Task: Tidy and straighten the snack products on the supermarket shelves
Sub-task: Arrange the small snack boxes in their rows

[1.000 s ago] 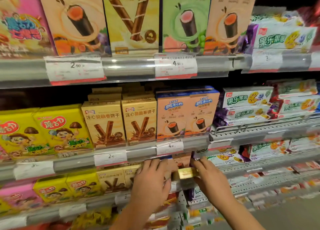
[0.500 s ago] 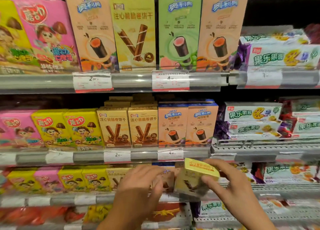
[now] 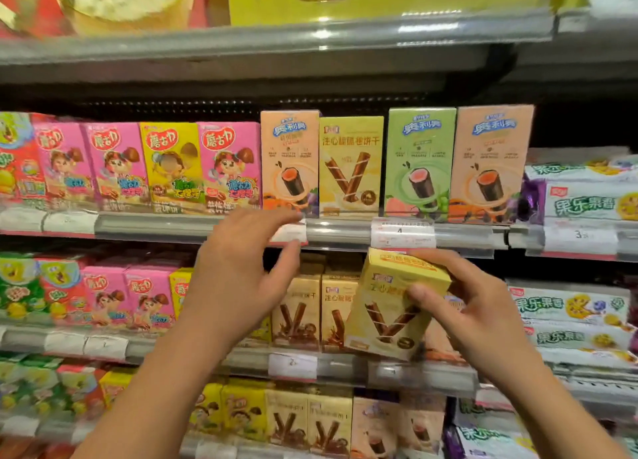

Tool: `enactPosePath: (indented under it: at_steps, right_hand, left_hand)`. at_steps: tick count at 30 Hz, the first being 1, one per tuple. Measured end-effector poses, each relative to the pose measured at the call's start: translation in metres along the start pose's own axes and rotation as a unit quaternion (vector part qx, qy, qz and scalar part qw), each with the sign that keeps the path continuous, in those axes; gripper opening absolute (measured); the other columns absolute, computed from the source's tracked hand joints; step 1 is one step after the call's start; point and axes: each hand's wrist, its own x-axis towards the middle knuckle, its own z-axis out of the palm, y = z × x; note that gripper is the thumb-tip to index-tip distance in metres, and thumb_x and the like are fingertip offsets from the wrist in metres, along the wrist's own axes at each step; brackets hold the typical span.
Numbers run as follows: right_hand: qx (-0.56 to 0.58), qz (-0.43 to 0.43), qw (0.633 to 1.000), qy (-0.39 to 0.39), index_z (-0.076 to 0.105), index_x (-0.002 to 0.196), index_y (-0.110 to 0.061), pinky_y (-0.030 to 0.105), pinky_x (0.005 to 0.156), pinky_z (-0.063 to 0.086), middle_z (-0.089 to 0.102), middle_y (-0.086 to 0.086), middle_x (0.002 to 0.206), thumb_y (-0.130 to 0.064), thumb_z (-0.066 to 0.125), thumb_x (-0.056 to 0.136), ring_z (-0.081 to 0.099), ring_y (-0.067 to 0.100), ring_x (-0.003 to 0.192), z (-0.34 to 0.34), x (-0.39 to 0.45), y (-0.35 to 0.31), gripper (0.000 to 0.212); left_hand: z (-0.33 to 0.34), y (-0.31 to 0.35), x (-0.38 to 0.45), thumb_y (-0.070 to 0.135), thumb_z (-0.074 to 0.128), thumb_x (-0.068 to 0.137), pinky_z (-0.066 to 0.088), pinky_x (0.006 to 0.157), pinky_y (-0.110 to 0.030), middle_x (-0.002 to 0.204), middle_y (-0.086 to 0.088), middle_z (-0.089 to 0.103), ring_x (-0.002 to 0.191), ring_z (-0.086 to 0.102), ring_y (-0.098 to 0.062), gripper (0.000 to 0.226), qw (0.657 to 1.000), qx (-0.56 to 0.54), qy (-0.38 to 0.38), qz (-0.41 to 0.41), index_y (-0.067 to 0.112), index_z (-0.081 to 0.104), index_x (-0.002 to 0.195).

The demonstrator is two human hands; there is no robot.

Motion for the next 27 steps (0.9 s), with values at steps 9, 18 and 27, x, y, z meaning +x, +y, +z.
enactPosePath:
  at_steps: [9, 18, 27]
  right_hand:
    - [0.011, 0.009, 0.999, 0.042, 0.068, 0.118, -0.043, 0.015, 0.078, 0.054, 0.071, -0.025, 0.111, -0.043, 0.07, 0.085, 0.068, 0.001, 0.102, 0.021, 0.064, -0.01, 0.033]
    - [0.067, 0.029, 0.995, 0.071, 0.074, 0.117, -0.029, 0.052, 0.084, 0.06, 0.075, 0.0, 0.113, -0.026, 0.075, 0.09, 0.072, 0.021, 0.104, 0.021, 0.064, -0.001, 0.027]
    - [0.097, 0.037, 0.994, 0.046, 0.074, 0.119, -0.031, 0.044, 0.084, 0.062, 0.075, 0.001, 0.116, -0.018, 0.073, 0.089, 0.072, 0.021, 0.107, 0.015, 0.064, 0.005, 0.032]
  left_hand:
    - [-0.018, -0.044, 0.101, 0.037, 0.054, 0.092, 0.038, 0.106, -0.041, 0.133, -0.002, 0.065, 0.123, 0.054, -0.026, 0.045, 0.99, 0.098, -0.028, 0.101, 0.018, 0.061, 0.133]
    - [0.002, -0.055, 0.149, 0.046, 0.042, 0.094, 0.015, 0.123, -0.058, 0.15, -0.003, 0.052, 0.143, 0.04, -0.029, 0.059, 0.981, 0.151, -0.048, 0.115, 0.02, 0.049, 0.147]
    - [0.008, -0.061, 0.162, 0.048, 0.062, 0.089, 0.025, 0.117, -0.057, 0.126, -0.008, 0.054, 0.12, 0.049, -0.033, 0.057, 0.982, 0.164, -0.065, 0.061, 0.021, 0.055, 0.139]
